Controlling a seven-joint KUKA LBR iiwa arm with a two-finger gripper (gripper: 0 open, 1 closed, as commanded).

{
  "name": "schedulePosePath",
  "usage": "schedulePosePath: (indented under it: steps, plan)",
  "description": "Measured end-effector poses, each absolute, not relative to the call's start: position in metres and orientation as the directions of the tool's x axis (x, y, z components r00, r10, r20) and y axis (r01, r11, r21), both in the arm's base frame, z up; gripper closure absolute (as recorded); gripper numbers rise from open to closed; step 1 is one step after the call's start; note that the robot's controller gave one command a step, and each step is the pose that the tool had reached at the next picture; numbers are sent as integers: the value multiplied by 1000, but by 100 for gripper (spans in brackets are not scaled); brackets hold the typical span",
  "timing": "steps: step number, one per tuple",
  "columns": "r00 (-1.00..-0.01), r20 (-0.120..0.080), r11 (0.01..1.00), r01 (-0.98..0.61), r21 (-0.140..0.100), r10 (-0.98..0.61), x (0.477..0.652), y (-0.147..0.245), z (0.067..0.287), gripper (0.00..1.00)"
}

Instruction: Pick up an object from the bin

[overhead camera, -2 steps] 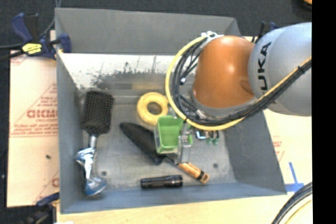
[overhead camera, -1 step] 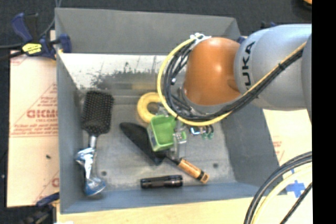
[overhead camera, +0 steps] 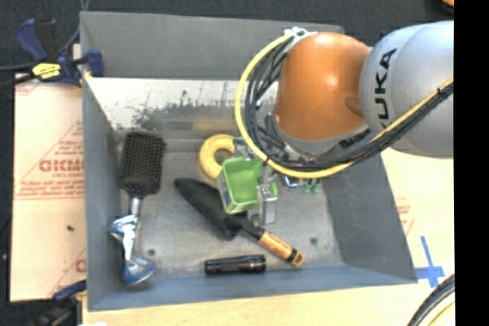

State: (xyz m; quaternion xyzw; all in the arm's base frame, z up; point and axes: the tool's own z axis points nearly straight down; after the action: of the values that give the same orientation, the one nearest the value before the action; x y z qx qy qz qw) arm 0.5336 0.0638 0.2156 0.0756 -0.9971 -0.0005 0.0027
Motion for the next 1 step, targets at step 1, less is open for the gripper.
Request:
schedulePosePath:
  steps: [1]
  plan:
    - [-981,3,981,-193,-2,-193,562,46,290,0]
